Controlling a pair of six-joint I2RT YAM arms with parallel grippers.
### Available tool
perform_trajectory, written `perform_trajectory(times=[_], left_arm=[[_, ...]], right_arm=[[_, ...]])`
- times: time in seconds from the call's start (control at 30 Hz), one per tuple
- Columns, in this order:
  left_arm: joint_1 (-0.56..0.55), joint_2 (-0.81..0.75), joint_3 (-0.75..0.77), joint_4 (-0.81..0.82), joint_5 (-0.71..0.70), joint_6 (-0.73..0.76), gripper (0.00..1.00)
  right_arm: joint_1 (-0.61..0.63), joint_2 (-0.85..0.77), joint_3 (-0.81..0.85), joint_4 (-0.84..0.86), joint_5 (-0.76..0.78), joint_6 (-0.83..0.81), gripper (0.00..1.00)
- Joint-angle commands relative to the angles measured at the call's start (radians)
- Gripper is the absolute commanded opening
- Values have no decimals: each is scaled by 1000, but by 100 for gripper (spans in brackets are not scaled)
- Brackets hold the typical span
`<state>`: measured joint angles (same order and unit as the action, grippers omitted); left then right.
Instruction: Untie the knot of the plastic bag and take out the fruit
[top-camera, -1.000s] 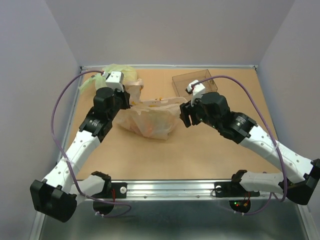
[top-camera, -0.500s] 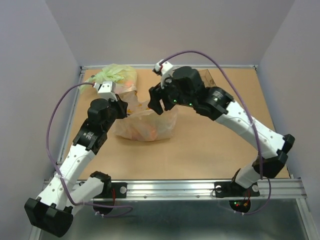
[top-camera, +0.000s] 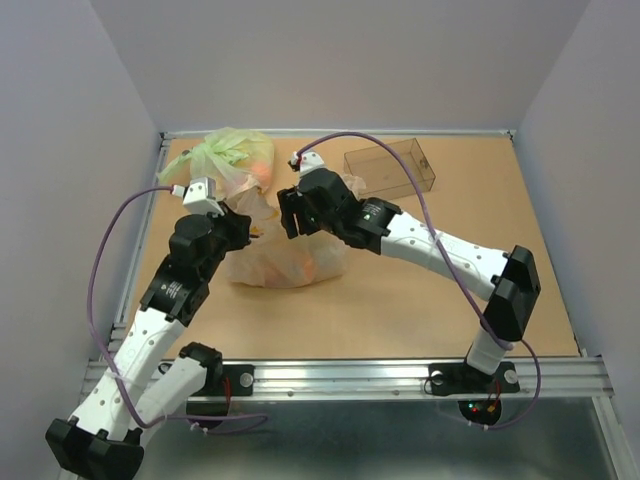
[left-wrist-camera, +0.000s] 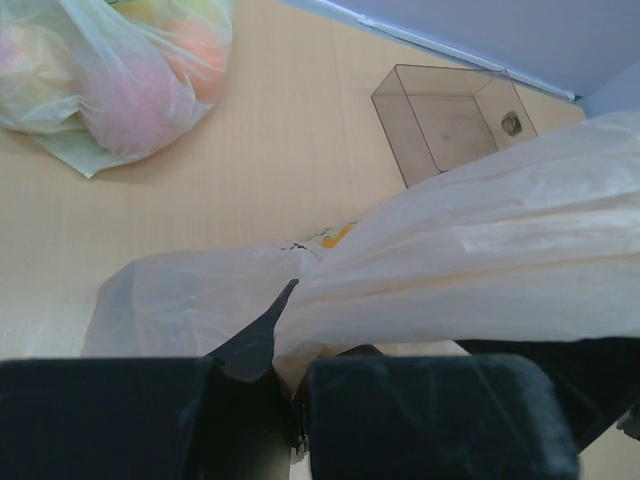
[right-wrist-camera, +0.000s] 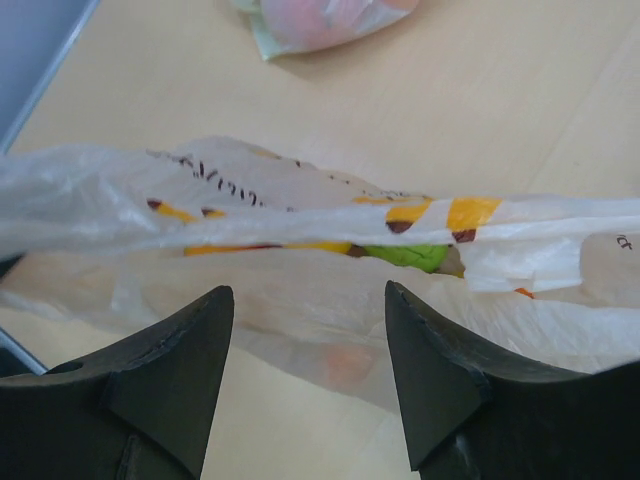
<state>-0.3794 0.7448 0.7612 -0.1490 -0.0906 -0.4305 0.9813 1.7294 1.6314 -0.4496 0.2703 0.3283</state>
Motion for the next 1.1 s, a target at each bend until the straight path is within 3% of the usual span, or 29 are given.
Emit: perform_trajectory(times=[0.0, 0.23, 0.53, 0.63, 0.77, 0.83, 0.97, 1.07], left_arm=[[-3, -45, -36, 31, -9, -40, 10], [-3, -107, -125, 57, -84, -105, 10], [-3, -139, -227, 137, -187, -258, 11], [-1, -139, -246, 143, -199, -287, 11], [-1, -142, -270, 144, -193, -294, 18], [-1, -145, -273, 144, -182, -271, 25], [-3, -139, -252, 144, -123, -170, 57], [-1, -127, -224, 140, -101, -134, 71]], right_arm=[[23, 28, -25, 166, 107, 107, 67], [68, 58, -185, 170, 41, 193, 67], [192, -83, -643, 170, 40, 382, 61], [223, -142, -705, 170, 17, 382, 60], [252, -180, -656, 147, -48, 286, 61], [257, -212, -571, 93, -65, 249, 63], [257, -257, -388, -14, -75, 116, 74], [257, -268, -294, -55, -72, 54, 79]])
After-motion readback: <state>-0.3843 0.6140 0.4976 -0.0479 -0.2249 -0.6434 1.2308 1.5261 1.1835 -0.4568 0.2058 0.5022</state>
